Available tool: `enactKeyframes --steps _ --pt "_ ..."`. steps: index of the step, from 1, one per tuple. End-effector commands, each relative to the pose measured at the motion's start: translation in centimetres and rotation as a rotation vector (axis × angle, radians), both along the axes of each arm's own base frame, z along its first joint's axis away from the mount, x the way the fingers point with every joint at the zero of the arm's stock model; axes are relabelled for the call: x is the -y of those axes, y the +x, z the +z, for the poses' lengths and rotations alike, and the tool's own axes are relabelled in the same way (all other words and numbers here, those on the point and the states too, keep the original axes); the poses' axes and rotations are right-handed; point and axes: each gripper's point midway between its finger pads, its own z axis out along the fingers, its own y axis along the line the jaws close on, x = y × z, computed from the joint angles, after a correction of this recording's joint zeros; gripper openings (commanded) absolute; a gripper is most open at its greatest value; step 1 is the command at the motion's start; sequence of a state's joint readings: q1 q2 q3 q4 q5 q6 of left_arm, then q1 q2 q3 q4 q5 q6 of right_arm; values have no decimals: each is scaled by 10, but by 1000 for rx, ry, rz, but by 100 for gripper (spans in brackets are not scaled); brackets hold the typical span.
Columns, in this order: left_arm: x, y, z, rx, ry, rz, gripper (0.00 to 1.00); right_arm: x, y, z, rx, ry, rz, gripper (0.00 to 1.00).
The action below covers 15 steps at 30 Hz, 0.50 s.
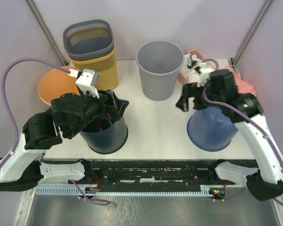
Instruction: Turn the large container upside down
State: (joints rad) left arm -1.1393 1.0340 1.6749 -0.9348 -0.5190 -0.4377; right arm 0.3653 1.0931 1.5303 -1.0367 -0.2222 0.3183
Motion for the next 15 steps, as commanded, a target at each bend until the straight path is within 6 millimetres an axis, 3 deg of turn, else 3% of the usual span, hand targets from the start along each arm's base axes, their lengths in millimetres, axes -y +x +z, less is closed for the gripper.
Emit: enactKeyframes --steps 1,3,7,12,15 --pt "-20 17 -13 -29 -4 189 99 -11 13 -53 -87 -241 -36 99" --pt "-15 18 -17 -36 14 187 99 -5 16 -80 -143 -339 -77 99" --pt "-5 21 -29 -45 50 166 99 44 18 -107 -174 -552 -276 99" --pt "14 22 -41 -57 88 112 99 126 10 -100 -131 -788 -588 99" --pt "22 22 -43 -55 88 88 99 148 5 -99 -146 -797 -672 99"
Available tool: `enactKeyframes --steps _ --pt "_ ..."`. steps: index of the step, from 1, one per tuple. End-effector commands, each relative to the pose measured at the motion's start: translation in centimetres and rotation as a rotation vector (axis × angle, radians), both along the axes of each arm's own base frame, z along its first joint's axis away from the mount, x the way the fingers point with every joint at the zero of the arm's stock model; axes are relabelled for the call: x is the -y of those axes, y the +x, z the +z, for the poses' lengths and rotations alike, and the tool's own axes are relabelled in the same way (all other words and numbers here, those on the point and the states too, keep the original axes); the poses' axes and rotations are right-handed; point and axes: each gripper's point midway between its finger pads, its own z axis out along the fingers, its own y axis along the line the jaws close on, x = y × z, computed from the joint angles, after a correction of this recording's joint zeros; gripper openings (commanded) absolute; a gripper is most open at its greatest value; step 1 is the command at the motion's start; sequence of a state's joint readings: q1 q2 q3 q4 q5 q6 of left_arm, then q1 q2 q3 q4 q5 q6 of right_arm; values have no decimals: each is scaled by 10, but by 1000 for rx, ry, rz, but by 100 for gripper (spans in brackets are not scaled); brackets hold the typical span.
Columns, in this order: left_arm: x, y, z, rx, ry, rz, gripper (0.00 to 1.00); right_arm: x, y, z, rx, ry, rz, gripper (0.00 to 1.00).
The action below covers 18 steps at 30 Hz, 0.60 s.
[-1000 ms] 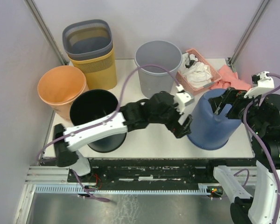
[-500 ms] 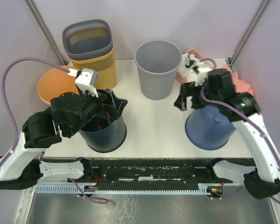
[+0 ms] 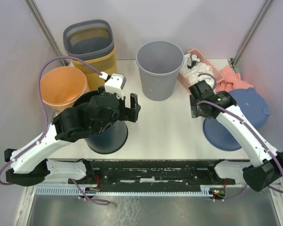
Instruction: Turn the large container upside down
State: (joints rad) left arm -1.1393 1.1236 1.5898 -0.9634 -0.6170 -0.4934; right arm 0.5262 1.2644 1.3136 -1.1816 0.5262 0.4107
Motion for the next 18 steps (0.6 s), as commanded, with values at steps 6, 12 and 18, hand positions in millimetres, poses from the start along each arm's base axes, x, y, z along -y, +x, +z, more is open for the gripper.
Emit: enactKeyframes --steps 6,12,18 --pt "22 -3 6 1 -76 -72 99 39 -3 31 144 -1 -172 99" --pt "23 -5 3 -10 -83 -77 99 -20 5 42 178 282 3 99" --pt "27 -1 -14 -34 -42 -58 99 -93 0 48 187 573 264 99"
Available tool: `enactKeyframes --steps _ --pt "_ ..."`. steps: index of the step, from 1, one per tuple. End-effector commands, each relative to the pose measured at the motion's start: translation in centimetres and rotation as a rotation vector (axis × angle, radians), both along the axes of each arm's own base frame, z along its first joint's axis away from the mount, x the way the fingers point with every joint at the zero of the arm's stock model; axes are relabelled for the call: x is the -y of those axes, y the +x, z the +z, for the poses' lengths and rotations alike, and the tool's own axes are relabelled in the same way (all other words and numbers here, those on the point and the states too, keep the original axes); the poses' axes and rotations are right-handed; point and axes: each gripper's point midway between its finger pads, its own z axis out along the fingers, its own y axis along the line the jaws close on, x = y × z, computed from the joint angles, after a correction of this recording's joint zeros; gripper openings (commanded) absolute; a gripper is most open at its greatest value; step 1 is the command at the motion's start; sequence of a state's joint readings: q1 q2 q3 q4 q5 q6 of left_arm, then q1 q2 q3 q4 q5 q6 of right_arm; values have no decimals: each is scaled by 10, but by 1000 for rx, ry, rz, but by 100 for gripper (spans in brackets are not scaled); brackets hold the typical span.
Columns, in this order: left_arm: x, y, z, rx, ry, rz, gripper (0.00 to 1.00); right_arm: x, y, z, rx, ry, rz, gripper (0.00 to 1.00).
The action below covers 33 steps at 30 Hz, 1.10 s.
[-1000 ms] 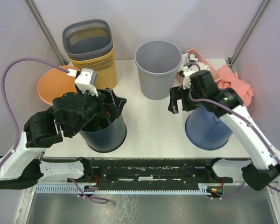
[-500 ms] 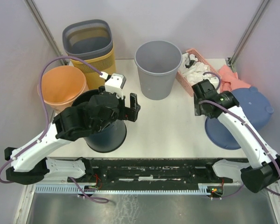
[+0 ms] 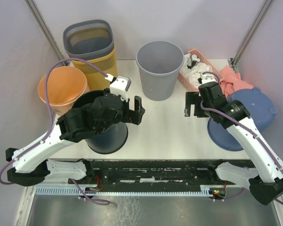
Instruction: Turn the large container upside down
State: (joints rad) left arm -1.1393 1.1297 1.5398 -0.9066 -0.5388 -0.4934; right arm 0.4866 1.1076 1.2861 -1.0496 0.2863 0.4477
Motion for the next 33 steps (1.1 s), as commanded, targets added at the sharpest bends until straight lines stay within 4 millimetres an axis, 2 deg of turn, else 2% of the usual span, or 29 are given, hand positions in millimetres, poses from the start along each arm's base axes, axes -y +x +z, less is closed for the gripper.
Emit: enactKeyframes --steps 1,3,5,10,15,18,20,22,24,27,30,33 --pt "6 5 -4 -4 -14 22 99 -71 5 22 95 266 251 99" --pt "5 5 -7 -8 -8 27 99 -89 7 25 101 290 312 99" --pt "5 4 -10 -11 -7 26 99 -100 18 31 119 261 328 99" --pt "2 1 -3 -11 -28 16 99 -98 71 65 208 168 156 99" --pt "-11 -3 7 2 -71 35 100 -134 117 117 357 188 254 99" --pt "-19 -5 13 2 -100 58 99 -153 145 133 415 156 307 99" --pt "-27 -4 19 9 -121 96 99 -169 163 134 435 127 370 99" --pt "-34 -4 22 10 -137 124 100 -188 178 128 433 91 461 99" --pt "-39 -5 25 13 -150 135 100 -215 185 104 376 68 628 99" --pt "-42 -7 25 9 -154 134 99 -233 180 79 306 67 765 99" --pt "-43 -8 23 3 -143 135 100 -235 169 67 257 79 816 100" --pt "-43 -7 22 5 -140 135 99 -231 147 59 219 108 849 97"
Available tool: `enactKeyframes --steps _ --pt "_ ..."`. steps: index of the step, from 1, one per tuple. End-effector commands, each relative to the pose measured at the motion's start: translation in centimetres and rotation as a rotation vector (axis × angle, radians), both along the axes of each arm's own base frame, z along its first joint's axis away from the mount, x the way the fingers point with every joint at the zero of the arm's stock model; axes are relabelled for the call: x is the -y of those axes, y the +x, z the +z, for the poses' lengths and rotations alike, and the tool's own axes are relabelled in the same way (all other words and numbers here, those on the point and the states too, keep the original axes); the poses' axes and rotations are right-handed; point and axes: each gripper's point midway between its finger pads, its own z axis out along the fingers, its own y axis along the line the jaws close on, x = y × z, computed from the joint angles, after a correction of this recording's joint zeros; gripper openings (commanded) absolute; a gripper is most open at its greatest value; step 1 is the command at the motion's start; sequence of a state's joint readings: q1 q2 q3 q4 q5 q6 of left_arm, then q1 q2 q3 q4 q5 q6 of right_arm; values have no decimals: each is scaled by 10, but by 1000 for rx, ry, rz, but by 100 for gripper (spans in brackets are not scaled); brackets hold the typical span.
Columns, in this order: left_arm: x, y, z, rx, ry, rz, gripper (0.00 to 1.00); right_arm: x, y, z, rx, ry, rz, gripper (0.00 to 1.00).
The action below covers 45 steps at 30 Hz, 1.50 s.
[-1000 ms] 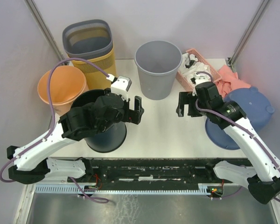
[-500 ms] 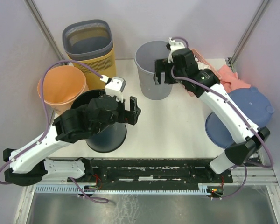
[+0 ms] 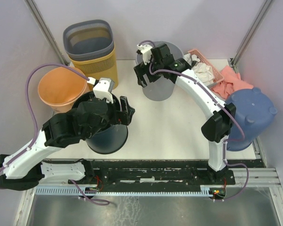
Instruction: Turn the large container upside down
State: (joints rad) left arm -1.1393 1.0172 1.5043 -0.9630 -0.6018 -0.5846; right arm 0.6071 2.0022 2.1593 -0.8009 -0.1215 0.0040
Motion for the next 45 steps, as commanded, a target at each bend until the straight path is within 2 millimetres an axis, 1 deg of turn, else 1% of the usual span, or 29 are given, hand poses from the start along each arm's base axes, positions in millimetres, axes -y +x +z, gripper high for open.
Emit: enactKeyframes --steps 1,3,4,5,10,12,13,15,17,19,22,25,28,30,33,34,36,39,41,42,43,45 --pt "-6 3 14 14 -57 45 99 2 -44 26 9 51 143 95" --pt "-4 4 13 19 -51 45 99 9 -64 23 -15 62 138 93" --pt "-3 5 14 22 -48 44 99 11 -76 17 -34 66 140 92" --pt "-1 6 14 27 -47 44 99 16 -90 3 -70 56 140 92" --pt "4 12 15 45 -25 43 99 33 -158 -31 -168 86 129 93" --pt "8 14 15 54 -18 38 99 42 -181 -38 -196 105 117 93" --pt "11 15 15 57 -14 35 99 49 -190 -36 -193 123 104 94" --pt "16 17 15 61 -9 27 99 59 -202 -38 -193 154 76 97" --pt "20 19 14 61 -3 21 99 72 -211 -36 -178 171 41 100" --pt "25 20 13 59 0 12 99 80 -216 -29 -151 223 2 99" --pt "31 21 12 57 -1 0 99 84 -226 -18 -127 325 -22 99" --pt "37 21 11 51 -13 -15 99 91 -227 -20 -127 382 -98 99" --pt "41 19 9 41 -22 -27 99 101 -222 -25 -139 426 -206 99" --pt "41 19 6 39 -24 -29 99 99 -221 -24 -180 509 -270 99" --pt "40 18 5 36 -26 -28 99 78 -221 -9 -272 729 -288 99" --pt "40 18 5 35 -28 -28 99 72 -220 -5 -326 821 -319 99" --pt "39 17 4 34 -32 -27 99 65 -216 -4 -379 941 -358 99" --pt "38 17 2 37 -36 -28 99 61 -206 -8 -418 1054 -402 99" --pt "39 17 -2 33 -33 -27 99 57 -201 -7 -431 1095 -410 100" --pt "40 17 -5 29 -27 -26 99 55 -200 -6 -440 1107 -415 96" --pt "41 18 -7 25 -23 -25 99 53 -197 -4 -442 1123 -412 90" --pt "43 19 -12 15 -11 -22 99 49 -193 0 -447 1152 -414 72"
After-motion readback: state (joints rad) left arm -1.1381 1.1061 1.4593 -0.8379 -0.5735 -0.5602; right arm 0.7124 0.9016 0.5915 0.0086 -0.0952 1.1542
